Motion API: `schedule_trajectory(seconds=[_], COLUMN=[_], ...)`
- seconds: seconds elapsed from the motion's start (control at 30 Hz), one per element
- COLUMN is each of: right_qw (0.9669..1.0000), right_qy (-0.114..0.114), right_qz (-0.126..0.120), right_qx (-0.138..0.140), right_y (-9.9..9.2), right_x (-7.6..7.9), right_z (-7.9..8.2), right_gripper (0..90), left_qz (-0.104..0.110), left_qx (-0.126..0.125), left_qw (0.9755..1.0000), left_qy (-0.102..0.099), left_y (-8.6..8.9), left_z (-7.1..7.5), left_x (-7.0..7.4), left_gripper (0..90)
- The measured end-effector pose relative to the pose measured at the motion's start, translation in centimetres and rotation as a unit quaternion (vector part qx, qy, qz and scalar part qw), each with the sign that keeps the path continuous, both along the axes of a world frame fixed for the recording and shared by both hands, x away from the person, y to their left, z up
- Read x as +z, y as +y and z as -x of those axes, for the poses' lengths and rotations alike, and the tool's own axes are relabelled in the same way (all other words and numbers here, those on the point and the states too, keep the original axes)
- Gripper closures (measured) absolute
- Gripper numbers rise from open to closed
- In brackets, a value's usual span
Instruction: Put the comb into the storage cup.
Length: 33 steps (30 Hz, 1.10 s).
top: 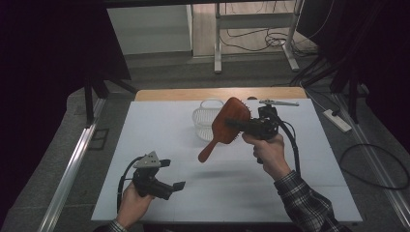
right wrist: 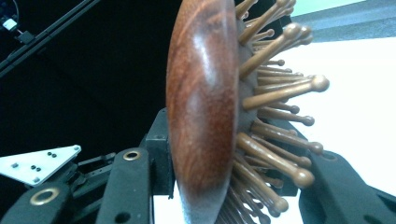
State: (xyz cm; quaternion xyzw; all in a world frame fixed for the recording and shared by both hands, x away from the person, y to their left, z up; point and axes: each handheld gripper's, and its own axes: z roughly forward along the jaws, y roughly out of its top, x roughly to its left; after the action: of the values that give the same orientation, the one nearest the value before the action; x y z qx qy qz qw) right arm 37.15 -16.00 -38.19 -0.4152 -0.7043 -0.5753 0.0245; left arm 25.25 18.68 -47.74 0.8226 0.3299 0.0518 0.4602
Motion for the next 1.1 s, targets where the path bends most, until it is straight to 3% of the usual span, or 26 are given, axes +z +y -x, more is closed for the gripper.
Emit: schedule_trajectory(seconds=[0.3, 0.73, 1.1], right_qw=[1.0, 0.9999, 0.9998], right_qy=[0.0, -0.003, -0.008], right_qz=[0.0, -0.002, -0.003], right_qx=[-0.007, -0.015, -0.019], right_y=[-0.1, 0.0, 0.5], right_x=[0.1, 0.7, 1.4], right_z=[-0.6, -1.4, -2.1], right_gripper=[53.1, 53.1, 53.0], left_qz=[-0.018, -0.028, -0.019], left_qx=[0.02, 0.043, 0.065], left_qw=[0.9996, 0.9986, 0.9976], left_qy=[0.008, 0.014, 0.012], left_y=[1.0, 2.5, 4.1], left_z=[0.6, 1.6, 2.7], left_x=[-0.3, -0.5, -0.3], left_gripper=[0.0, 0.0, 0.0])
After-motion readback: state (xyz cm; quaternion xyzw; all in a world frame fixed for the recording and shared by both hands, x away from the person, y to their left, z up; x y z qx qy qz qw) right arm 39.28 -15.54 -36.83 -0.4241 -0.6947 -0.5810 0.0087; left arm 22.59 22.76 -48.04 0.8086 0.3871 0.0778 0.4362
